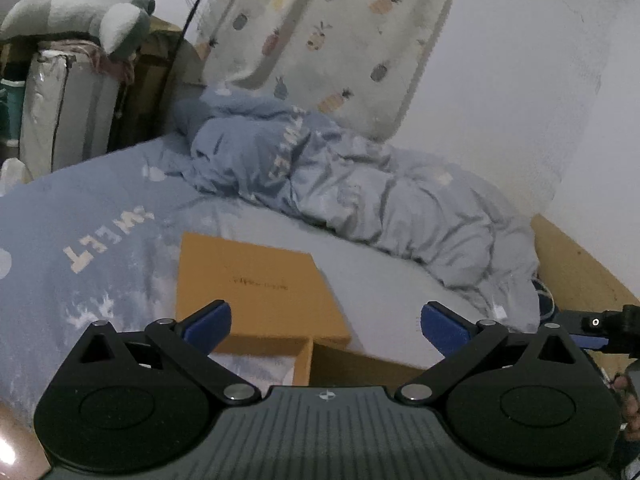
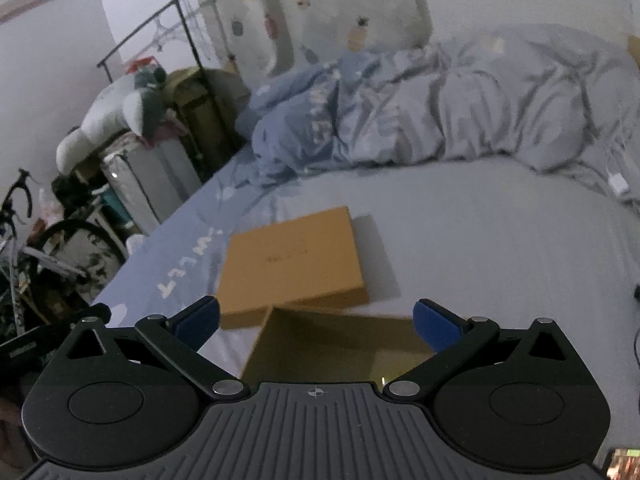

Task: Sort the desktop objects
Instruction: 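Move both grippers toward the flat orange box lid on the bed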

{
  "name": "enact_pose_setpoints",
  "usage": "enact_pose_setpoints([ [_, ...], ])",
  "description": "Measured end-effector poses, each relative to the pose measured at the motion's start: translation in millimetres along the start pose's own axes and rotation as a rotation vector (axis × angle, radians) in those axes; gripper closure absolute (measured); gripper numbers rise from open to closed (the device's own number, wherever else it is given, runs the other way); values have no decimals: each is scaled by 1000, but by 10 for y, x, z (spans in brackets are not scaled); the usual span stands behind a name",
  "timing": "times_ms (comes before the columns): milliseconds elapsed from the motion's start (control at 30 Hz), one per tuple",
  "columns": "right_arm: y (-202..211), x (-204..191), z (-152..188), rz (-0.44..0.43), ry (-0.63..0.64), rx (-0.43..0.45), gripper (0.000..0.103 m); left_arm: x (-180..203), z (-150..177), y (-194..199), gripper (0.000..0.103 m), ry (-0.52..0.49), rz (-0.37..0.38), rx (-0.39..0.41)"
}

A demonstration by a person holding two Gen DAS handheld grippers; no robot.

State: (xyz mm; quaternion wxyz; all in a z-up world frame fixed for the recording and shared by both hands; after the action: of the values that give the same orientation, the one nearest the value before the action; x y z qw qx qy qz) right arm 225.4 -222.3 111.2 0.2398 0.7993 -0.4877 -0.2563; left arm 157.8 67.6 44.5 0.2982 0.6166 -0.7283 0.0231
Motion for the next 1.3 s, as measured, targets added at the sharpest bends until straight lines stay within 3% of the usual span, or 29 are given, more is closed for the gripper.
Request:
enact_pose_setpoints([
  [267, -128, -137, -590, -53, 32, 57, 0, -144, -375, -147, 0, 36, -35, 78],
  [633, -737, -195, -1145, -93, 53, 85, 0, -559, -673, -477, 0, 102, -166, 170],
  [933, -1551, -358, -1308, -105, 91, 24, 0, -937, -722, -820, 0, 106, -243, 130],
  [1300, -2580, -457, -1168, -70, 127, -96, 0, -1378, -593, -1389, 0, 118, -289, 41],
])
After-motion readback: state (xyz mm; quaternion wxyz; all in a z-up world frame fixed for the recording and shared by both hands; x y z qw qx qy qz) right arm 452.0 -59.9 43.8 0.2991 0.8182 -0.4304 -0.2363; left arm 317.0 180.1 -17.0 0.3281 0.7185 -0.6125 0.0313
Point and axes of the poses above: each gripper's, at about its wrist camera, not at the fingertips, and y roughly against the way its jaws point, x to its right, z to its underside, the point moved 6 cm from there along -y, roughly the way its jaws point, and after that the axes turned 13 degrees about z, right-handed, at the moved point
